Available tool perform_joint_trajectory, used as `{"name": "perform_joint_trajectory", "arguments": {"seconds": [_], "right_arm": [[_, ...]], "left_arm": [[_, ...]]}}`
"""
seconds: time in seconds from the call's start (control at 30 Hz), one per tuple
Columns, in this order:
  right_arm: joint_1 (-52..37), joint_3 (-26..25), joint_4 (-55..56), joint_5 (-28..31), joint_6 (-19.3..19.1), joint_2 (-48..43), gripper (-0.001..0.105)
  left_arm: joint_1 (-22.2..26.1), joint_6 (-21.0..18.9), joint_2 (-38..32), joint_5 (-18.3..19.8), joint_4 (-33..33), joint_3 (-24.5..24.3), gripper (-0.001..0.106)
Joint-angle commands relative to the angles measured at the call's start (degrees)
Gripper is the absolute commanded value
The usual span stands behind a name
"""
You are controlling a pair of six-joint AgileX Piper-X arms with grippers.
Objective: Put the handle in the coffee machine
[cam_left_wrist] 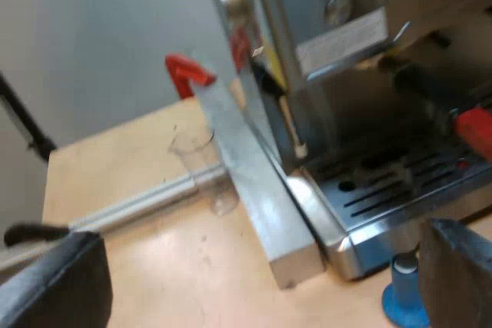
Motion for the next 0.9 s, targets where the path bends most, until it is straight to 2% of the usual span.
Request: {"name": "perform_joint_trajectory", "arguments": {"seconds": [0.03,0.23,0.4,0.5,0.67,0.8,0.83,0.9], "right_arm": [[-0.1,-0.1,-0.3,-0.3,-0.1,-2.7,0.04],[-0.1,1.8,-2.4,-0.3,-0.2,-2.7,0.04],[-0.1,4.7,-8.1,-0.4,-0.2,-2.6,0.04],[-0.1,7.0,-11.3,-0.4,-0.2,-2.6,0.04],[-0.1,11.5,-14.3,-0.4,-0.2,-2.5,0.04],[-0.1,14.8,-14.2,-0.4,-0.2,-2.5,0.04],[-0.1,16.0,-14.2,-0.4,-0.2,-2.5,0.04],[-0.1,17.7,-14.2,-0.4,-0.2,-2.5,0.04]], "left_arm": [[0.0,-2.4,-8.0,0.3,-2.5,1.4,0.082],[0.0,-8.1,-8.0,0.3,-7.0,5.6,0.082],[-1.2,-8.7,-7.9,-0.6,-8.7,9.7,0.082],[-2.6,-8.7,-7.7,-3.7,-9.8,11.8,0.082],[-5.1,-8.7,-7.6,-12.1,-12.4,14.2,0.082],[-5.8,-8.7,-7.6,-13.3,-12.5,14.7,0.082],[-7.6,-8.7,-7.6,-14.1,-12.4,16.3,0.082],[-8.0,-8.7,-7.6,-14.1,-12.3,17.0,0.082]]}}
